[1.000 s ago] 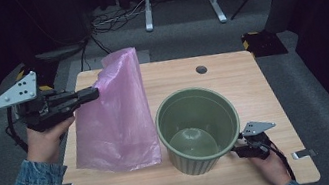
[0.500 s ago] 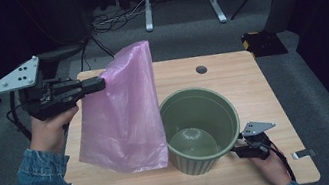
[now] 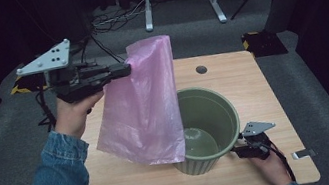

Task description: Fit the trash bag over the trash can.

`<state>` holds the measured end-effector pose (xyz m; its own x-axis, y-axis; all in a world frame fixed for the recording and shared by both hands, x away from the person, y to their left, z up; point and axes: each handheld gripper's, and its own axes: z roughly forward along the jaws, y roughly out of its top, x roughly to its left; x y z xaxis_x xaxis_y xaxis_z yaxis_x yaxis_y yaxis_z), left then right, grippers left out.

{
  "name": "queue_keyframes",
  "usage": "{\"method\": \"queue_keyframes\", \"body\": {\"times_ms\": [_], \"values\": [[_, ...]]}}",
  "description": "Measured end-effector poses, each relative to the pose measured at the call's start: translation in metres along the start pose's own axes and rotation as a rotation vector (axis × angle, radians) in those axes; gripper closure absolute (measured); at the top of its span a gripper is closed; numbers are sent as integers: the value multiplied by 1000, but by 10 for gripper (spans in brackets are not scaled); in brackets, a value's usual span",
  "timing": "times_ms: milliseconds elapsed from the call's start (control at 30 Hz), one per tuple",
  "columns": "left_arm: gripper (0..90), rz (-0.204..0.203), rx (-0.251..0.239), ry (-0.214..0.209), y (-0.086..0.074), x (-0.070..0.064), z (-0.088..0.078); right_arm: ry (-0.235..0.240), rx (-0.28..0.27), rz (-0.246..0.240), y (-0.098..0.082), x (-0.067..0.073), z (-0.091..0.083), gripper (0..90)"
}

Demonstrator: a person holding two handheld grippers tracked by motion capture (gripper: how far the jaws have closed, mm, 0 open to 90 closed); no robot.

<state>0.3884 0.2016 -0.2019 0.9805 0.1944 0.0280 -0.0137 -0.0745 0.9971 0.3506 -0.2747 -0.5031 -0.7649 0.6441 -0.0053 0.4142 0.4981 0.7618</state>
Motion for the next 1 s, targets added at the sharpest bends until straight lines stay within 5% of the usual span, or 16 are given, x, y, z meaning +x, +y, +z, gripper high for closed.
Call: {"method": "queue_keyframes", "body": {"times_ms": [433, 1000], "values": [[892, -4, 31, -40, 5, 18, 61, -2, -1, -3, 0, 0, 0, 453], [891, 22, 63, -14, -7, 21, 122, 3, 0, -6, 0, 0, 0, 441]]}}
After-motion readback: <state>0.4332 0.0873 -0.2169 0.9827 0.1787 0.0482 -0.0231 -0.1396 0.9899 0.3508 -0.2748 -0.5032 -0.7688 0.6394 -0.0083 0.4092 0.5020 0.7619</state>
